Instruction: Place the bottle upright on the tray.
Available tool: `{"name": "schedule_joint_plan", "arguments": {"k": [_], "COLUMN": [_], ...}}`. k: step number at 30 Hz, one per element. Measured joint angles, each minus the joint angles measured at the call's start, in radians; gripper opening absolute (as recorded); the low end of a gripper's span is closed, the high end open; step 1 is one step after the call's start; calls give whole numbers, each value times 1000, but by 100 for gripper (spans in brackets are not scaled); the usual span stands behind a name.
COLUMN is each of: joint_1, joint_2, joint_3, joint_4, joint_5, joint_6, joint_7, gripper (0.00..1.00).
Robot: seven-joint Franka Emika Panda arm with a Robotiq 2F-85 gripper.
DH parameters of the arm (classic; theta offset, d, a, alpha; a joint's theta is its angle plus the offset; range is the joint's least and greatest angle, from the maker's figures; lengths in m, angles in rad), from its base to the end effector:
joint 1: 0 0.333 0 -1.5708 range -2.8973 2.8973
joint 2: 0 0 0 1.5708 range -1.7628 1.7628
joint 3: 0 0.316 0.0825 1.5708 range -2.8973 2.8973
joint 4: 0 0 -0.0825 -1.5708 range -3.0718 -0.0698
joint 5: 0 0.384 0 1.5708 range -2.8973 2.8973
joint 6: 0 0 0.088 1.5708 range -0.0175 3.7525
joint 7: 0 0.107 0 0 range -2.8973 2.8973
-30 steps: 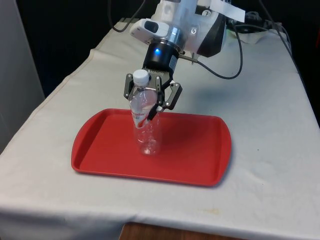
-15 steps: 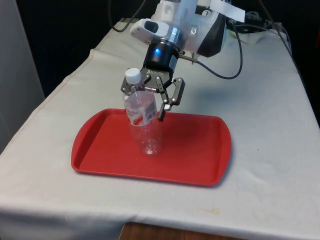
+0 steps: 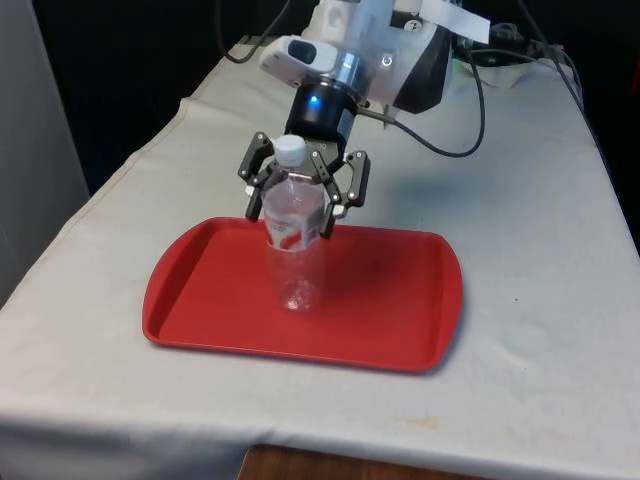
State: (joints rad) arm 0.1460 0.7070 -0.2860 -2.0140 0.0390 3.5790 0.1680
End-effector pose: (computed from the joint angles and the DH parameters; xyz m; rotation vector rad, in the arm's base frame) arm 0.6373 -0.0742 0.2154 2.7097 -0.2695 1.2948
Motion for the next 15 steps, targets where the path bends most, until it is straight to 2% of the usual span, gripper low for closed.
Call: {"name": "schedule_joint_plan", "arguments": {"k": [15], "joint_1": [0], "joint_2": [-82], "joint_3": [-3], "joint_4": [-25], "joint_5": [0], "joint_6": [-7], "joint_7": [-5], "gripper": [100]}}
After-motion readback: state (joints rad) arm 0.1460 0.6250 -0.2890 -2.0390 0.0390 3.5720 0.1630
